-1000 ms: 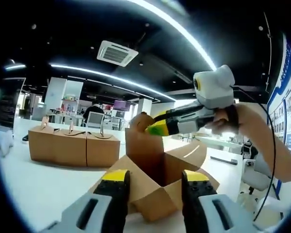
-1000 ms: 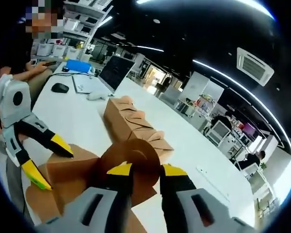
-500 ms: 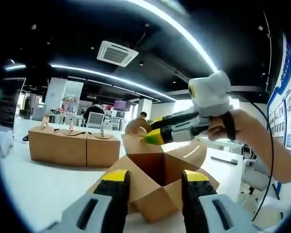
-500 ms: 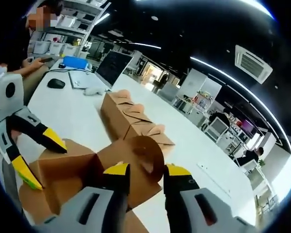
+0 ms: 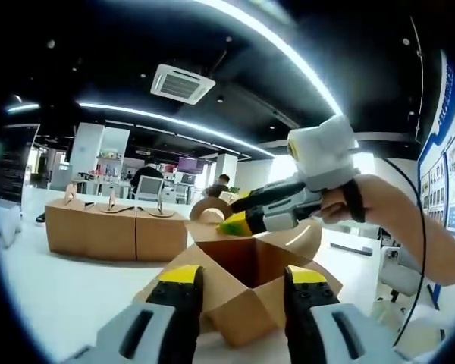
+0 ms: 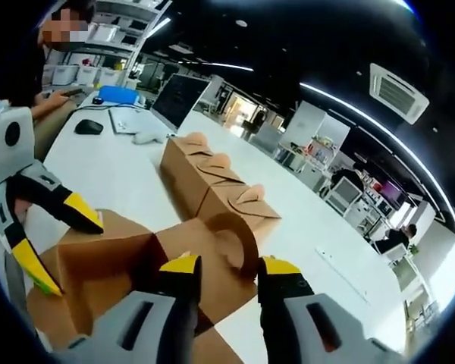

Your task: Pick up one paper box from the group, open the paper box, and remove the item inside

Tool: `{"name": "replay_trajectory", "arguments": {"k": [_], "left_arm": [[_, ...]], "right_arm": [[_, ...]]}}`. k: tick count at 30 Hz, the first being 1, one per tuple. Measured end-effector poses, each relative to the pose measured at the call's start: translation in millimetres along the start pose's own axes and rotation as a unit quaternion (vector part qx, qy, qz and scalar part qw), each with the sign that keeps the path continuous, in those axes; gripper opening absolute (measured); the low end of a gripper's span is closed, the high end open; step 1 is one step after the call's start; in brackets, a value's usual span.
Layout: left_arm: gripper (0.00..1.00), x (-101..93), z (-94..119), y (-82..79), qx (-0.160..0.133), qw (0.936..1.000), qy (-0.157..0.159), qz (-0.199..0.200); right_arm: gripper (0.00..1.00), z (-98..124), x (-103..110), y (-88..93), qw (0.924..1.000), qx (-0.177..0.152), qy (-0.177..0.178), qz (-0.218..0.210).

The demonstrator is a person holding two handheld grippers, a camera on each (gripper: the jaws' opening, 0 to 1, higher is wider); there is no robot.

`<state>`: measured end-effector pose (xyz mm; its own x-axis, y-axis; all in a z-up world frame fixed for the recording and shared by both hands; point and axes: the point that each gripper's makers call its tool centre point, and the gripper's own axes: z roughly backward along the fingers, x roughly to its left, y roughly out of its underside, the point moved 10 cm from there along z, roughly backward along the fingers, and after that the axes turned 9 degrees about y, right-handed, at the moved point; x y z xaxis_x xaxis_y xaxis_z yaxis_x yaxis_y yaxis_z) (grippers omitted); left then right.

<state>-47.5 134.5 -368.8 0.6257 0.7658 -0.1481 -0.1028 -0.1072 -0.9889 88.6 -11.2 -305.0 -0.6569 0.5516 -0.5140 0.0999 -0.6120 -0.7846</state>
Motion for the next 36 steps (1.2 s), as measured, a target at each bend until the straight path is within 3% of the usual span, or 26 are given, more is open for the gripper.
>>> {"name": "replay_trajectory", "arguments": {"k": [12, 27, 31, 36], "left_arm": [[0.44, -12.1, 2, 2.4, 0.000, 1.0000, 0.002, 0.002], [0.44, -7.6, 1, 1.8, 0.000, 1.0000, 0.001, -0.001], [0.44, -0.5, 0, 0.3, 0.001, 1.0000, 0.001, -0.002], [0.45, 1.4, -1, 0.2, 0.000, 1.0000, 0.001, -0.001]], "right_arm": [[0.32, -3, 0, 7.4, 0.9996, 0.003, -0.009, -0.027], [0.25, -2, 4, 16.7, 0.9956, -0.020, -0.015, -0.090], [0.29, 0, 4, 16.4, 0.9951, -0.018, -0.012, -0.097], [0.38, 7, 3, 10.6, 0.9940, -0.039, -0.020, -0.100]]}}
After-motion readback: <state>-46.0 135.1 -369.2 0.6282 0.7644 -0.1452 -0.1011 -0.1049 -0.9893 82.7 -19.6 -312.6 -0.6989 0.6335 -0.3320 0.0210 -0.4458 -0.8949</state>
